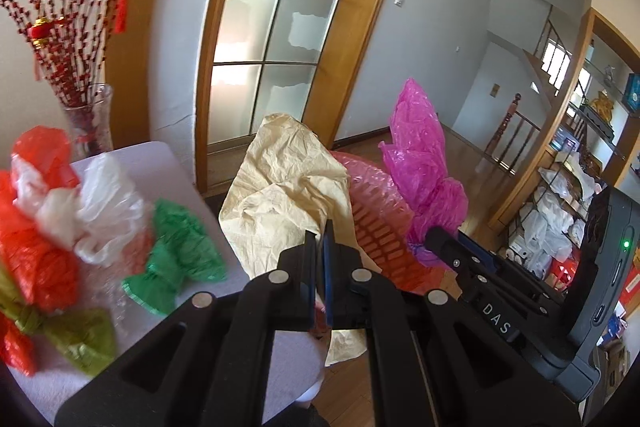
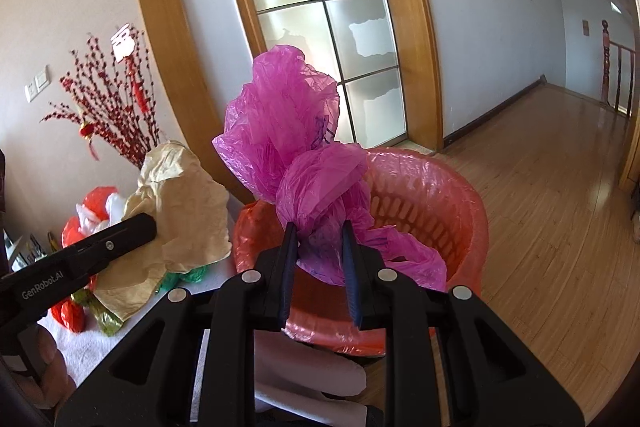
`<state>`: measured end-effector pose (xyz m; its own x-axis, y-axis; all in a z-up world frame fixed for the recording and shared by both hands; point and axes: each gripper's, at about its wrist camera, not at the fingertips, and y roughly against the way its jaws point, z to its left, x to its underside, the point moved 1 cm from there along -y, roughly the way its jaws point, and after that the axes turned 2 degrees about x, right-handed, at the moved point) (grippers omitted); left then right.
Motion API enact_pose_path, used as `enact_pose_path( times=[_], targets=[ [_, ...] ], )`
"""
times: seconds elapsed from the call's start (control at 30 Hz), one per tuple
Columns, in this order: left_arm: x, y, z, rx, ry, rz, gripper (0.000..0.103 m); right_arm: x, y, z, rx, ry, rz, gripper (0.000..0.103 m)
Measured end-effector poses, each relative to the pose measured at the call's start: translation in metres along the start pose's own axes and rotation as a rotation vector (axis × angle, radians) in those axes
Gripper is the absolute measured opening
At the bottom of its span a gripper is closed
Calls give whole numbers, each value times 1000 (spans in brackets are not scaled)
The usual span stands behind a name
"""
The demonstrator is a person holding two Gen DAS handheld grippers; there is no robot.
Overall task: Collect trash
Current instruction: 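Carry both bags over the red basket and open both grippers, then reach the right gripper to the green plastic bag and close on it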
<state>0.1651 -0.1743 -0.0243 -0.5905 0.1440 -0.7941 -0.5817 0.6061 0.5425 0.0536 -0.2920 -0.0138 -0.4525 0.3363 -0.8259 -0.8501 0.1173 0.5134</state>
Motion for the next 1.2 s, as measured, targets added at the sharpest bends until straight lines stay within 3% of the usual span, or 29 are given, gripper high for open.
enact_pose_path(
  times=[0.3, 0.67, 0.8, 0.87, 1.0, 1.2],
  targets=[
    [-5, -50, -22, 48, -35, 57, 5, -9, -16, -25, 16, -69, 0, 22],
    [-6, -95, -22, 57, -22, 118, 6, -22, -39, -49, 3, -152, 20, 23],
    [-1, -107, -17, 44, -6, 139, 22, -26, -50, -57, -20, -178, 35, 29],
    [2, -108, -12, 32, 0, 144, 34, -24, -53, -56, -24, -178, 45, 37],
    [7, -101, 1, 1, 28, 144, 39, -20, -49, -56, -11, -170, 49, 42],
    [21, -63, 19, -145, 39, 88, 57, -13, -40, -42, 34, -108, 45, 42]
  ],
)
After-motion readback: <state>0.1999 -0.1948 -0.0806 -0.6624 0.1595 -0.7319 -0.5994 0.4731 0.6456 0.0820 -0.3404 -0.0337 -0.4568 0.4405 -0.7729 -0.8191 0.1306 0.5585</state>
